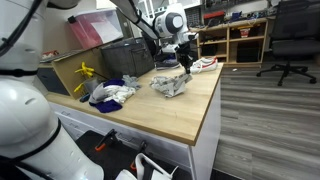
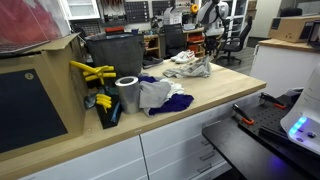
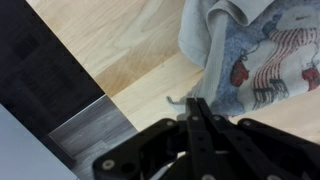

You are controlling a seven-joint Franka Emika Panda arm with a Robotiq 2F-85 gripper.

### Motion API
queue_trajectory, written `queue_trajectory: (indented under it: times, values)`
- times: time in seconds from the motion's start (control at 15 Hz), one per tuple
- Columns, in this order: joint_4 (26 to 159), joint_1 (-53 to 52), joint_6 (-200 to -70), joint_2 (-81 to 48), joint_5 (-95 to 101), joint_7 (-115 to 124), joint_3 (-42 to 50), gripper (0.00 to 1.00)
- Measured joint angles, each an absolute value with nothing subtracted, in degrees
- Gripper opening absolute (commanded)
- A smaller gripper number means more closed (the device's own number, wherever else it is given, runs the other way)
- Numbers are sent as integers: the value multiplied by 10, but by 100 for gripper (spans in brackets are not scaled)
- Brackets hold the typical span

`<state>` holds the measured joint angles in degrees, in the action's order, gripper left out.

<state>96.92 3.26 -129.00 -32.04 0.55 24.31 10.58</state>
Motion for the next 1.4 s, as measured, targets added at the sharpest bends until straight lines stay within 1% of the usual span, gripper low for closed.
queue_trajectory:
  times: [0.27, 0.33, 0.4, 0.47, 0.53, 0.67, 0.73, 0.8, 1.0, 1.07, 1.4]
  values:
    - [942, 31, -1298, -321, 21, 253, 118, 1]
    - [935, 32, -1299, -321, 24, 253, 121, 28]
    - [928, 32, -1301, -322, 25, 254, 125, 29]
    - [921, 32, -1301, -323, 26, 255, 128, 35]
    - [916, 32, -1301, -324, 27, 259, 131, 44]
    - [909, 32, -1302, -326, 28, 264, 132, 57]
    - [909, 31, -1302, -326, 28, 264, 132, 66]
    - [908, 29, -1302, -326, 28, 264, 131, 72]
    - [909, 22, -1301, -326, 26, 263, 117, 96]
    - [911, 20, -1301, -326, 24, 262, 106, 99]
    - [937, 3, -1297, -331, 10, 232, 46, 100]
